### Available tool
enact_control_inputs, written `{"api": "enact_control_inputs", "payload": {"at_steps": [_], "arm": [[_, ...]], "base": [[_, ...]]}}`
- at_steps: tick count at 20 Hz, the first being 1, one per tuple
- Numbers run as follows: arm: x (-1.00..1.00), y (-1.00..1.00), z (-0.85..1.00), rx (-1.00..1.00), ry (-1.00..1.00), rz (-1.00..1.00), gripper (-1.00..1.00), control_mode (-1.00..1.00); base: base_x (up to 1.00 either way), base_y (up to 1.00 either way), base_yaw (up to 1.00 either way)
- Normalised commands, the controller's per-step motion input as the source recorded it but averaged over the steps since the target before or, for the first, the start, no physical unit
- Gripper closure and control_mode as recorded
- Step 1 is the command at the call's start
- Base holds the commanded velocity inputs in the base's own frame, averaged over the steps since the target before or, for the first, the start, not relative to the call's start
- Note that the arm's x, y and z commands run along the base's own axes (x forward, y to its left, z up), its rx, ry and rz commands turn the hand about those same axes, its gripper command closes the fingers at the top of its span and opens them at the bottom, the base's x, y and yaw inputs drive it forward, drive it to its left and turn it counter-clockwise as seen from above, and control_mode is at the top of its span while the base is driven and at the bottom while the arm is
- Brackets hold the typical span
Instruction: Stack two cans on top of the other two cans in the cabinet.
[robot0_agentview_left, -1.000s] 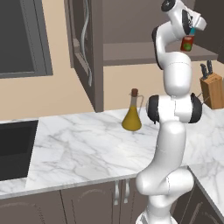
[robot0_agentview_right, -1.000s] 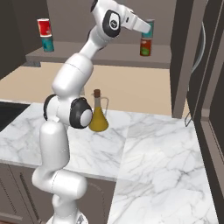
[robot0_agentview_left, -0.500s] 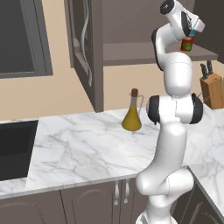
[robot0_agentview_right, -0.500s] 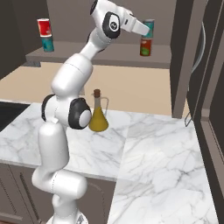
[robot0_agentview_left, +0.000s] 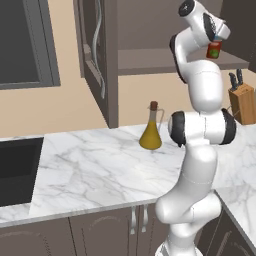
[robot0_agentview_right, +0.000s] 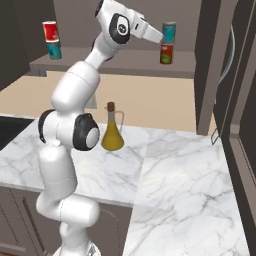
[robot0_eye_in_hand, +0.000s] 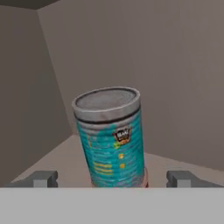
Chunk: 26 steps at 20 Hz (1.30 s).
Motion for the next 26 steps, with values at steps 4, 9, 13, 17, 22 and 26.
{"api": "enact_control_inputs", "payload": {"at_steps": [4, 9, 13, 17, 22, 26], "arm": [[-0.35, 0.31, -0.24, 0.0, -0.01, 0.07, -1.0, -1.0], [-0.55, 0.36, -0.16, 0.0, 0.0, 0.21, -1.0, -1.0], [-0.57, 0.34, -0.08, 0.0, 0.02, 0.32, -1.0, -1.0], [-0.64, 0.33, -0.15, 0.0, 0.0, 0.38, -1.0, -1.0], [-0.61, 0.32, -0.03, 0.02, 0.26, 0.28, -1.0, -1.0], [-0.75, 0.28, -0.11, 0.0, 0.26, 0.25, -1.0, -1.0]], "base": [[0.0, 0.0, 0.0], [0.0, 0.0, 0.0], [0.0, 0.0, 0.0], [0.0, 0.0, 0.0], [0.0, 0.0, 0.0], [0.0, 0.0, 0.0]]}}
